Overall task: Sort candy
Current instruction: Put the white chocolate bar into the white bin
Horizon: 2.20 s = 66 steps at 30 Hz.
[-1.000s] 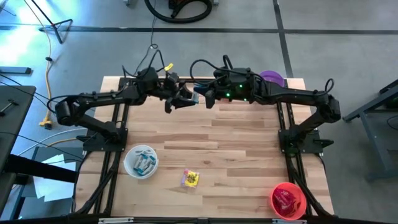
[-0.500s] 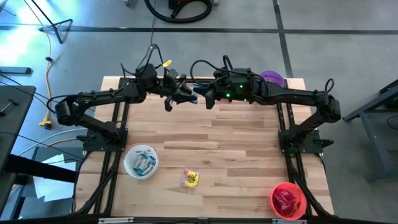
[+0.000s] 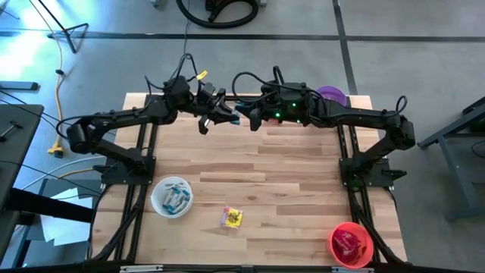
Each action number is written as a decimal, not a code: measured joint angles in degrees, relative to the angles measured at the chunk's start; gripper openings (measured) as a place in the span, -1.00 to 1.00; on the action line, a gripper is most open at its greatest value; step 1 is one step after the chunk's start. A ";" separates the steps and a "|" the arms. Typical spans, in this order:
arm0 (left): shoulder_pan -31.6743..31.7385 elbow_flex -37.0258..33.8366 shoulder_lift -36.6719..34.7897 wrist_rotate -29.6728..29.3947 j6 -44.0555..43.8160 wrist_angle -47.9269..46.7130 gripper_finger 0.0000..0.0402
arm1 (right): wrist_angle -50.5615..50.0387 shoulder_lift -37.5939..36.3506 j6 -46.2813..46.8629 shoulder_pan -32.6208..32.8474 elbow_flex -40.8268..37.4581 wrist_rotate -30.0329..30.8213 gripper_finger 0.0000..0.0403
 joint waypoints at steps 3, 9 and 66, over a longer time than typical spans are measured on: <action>0.64 0.00 -0.94 1.45 0.09 -1.24 -0.93 | 0.02 0.00 -1.16 0.00 0.01 -0.02 -0.07; 2.08 0.02 -5.11 3.70 4.05 -11.51 -0.94 | -0.21 0.00 -4.08 0.00 0.00 -0.09 0.07; -34.57 -19.71 -28.87 -15.89 -7.21 -81.99 -0.77 | -20.08 12.99 -20.47 -23.56 -7.34 -12.69 -0.04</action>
